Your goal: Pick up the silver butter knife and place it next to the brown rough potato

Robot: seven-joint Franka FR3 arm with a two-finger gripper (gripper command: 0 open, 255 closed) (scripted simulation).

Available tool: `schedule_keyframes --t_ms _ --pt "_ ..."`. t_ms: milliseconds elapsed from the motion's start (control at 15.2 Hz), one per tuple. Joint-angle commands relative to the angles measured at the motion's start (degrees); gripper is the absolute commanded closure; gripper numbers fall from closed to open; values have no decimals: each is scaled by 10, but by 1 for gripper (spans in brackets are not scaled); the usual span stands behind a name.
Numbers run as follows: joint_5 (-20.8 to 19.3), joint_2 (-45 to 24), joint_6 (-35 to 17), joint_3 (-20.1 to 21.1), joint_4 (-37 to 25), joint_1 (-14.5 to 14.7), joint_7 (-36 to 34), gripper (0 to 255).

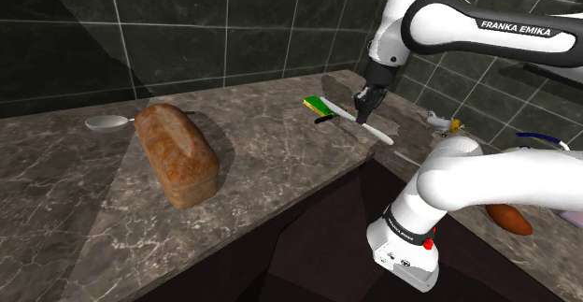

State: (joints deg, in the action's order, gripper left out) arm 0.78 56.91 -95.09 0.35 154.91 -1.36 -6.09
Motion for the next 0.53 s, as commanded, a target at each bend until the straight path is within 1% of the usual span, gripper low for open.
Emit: schedule_keyframes --t_ms 0,462 --pt "-9 61 37 -10 24 -5 9 255" --pt "-66 252 178 -63 74 -40 60 255"
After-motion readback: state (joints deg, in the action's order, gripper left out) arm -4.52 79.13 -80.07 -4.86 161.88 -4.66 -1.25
